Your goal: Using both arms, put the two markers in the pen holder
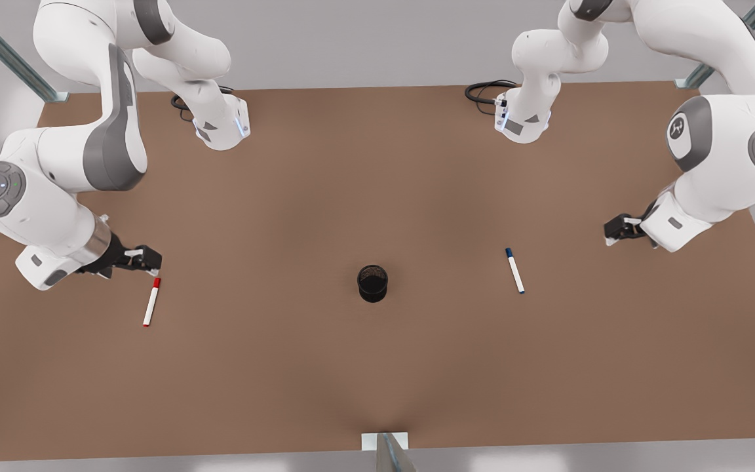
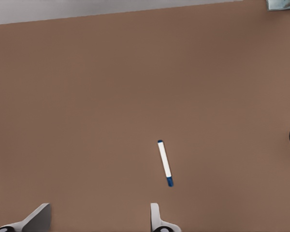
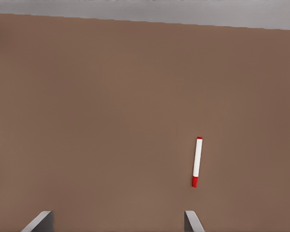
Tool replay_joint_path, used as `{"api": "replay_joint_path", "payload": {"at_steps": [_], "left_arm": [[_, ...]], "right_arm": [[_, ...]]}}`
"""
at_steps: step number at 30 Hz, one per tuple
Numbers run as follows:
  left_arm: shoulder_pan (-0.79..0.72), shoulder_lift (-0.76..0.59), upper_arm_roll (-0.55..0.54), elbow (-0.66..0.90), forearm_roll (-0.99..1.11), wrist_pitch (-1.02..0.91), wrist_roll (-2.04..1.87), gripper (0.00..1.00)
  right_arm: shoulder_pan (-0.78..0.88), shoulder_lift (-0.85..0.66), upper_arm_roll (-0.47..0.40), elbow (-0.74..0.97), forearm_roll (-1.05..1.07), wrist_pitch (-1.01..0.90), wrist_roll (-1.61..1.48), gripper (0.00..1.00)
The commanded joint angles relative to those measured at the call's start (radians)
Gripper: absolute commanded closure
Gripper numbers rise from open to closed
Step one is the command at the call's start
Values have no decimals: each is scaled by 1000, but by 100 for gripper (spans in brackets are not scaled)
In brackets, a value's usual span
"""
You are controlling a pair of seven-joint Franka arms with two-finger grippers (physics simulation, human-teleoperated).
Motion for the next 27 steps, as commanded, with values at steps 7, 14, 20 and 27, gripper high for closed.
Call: {"api": "replay_joint_path", "payload": {"at_steps": [7,14,20,27], "left_arm": [[-52,148,-1,-90,-78,313,-431,0],[-94,167,-3,-403,-101,688,-688,0],[-118,179,-1,-566,-99,808,-715,0],[-146,217,-1,-599,-73,774,-669,0]], "right_arm": [[-6,22,-5,1,0,40,28,0],[-71,292,-12,-3,-3,291,-60,0],[-158,402,-8,-35,-31,365,-233,0],[-266,482,-14,-133,-16,515,-222,0]]}}
